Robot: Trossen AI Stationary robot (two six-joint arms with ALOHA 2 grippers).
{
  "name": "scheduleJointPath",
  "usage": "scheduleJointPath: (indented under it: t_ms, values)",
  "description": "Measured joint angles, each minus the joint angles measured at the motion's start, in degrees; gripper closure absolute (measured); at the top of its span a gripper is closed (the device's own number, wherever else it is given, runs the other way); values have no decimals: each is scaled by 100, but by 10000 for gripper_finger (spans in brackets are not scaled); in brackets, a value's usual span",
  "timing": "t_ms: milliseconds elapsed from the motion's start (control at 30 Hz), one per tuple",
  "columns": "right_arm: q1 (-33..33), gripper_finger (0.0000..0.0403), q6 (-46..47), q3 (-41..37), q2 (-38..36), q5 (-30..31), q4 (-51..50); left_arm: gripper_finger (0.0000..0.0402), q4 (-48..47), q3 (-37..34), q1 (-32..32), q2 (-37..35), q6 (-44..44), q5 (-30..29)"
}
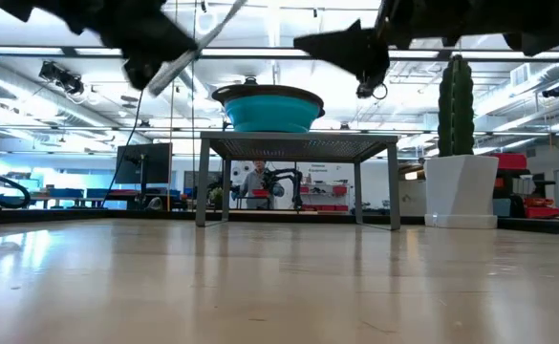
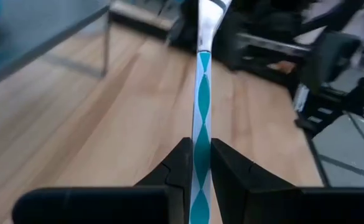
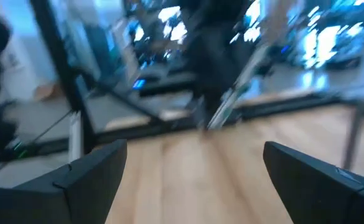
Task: Pick & Place Fruit
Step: Put the blue knife on the shelf
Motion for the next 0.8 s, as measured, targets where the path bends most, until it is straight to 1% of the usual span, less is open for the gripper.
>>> scheduleJointPath:
  t_ms: [67, 200, 333, 433, 633, 700, 800]
  values:
    - [-36, 16, -236, 0, 0, 196, 333, 351, 532, 0, -84, 255, 250, 19]
    - [-153, 16, -603, 13, 0, 27, 809, 348, 1696, 0, -175, 836, 658, 369]
    - [-264, 16, -775, 224, 0, -188, 793, 348, 2862, 2, -182, 1397, 1075, 791]
    - [-326, 16, -937, 404, 0, -334, 699, 351, 3575, 6, -153, 1706, 1286, 963]
    - [-426, 22, -1094, 531, 0, -262, 454, 348, 4056, 9, -141, 2010, 1842, 990]
    - [-504, 34, -1036, 531, 0, -261, 434, 349, 4141, 9, -141, 2012, 2011, 992]
    - [-604, 60, -915, 531, 0, -445, 427, 351, 4223, 9, -141, 2007, 2149, 1000]
